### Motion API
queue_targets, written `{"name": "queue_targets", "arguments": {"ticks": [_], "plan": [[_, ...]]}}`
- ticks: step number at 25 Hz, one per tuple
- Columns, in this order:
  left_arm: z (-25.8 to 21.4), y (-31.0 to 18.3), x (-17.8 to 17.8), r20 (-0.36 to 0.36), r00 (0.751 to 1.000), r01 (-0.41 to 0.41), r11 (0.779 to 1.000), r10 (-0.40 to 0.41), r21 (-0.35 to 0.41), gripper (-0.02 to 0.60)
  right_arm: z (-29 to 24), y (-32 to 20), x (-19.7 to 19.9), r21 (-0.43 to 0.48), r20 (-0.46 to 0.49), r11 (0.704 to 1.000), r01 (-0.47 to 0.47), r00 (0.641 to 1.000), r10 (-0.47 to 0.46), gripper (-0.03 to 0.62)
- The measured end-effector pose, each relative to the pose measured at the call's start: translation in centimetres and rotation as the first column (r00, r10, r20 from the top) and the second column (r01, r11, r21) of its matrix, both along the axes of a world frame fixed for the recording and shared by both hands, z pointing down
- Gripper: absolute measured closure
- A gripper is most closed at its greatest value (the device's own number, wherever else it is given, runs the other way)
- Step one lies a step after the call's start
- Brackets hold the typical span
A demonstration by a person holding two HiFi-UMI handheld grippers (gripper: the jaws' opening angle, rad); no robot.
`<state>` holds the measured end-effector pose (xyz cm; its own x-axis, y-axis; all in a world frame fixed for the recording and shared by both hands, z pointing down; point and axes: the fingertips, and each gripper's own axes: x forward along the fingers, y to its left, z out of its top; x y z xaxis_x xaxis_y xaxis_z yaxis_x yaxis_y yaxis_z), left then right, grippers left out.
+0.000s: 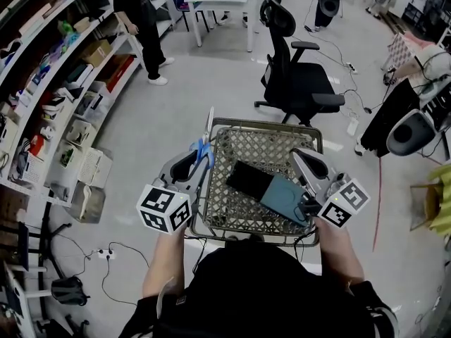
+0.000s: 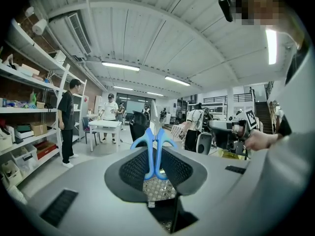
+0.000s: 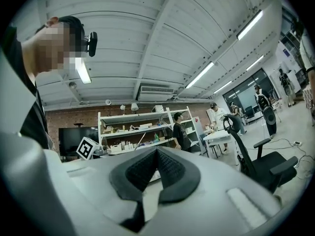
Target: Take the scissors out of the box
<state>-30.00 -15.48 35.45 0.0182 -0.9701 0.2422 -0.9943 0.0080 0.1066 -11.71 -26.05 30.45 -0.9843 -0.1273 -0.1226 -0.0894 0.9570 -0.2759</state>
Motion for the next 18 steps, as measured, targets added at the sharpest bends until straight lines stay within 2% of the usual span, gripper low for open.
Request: {"name": "queue_targets", "arguments": {"ticks": [18], "plan": [[0.1, -0.6, -0.7, 0.013, 1.0, 0.02, 1.0, -0.02, -0.007, 0.491, 1.5, -2.2, 0.7, -0.039, -0.017, 0.998, -0.054, 0.998, 0.053, 0.586]]}}
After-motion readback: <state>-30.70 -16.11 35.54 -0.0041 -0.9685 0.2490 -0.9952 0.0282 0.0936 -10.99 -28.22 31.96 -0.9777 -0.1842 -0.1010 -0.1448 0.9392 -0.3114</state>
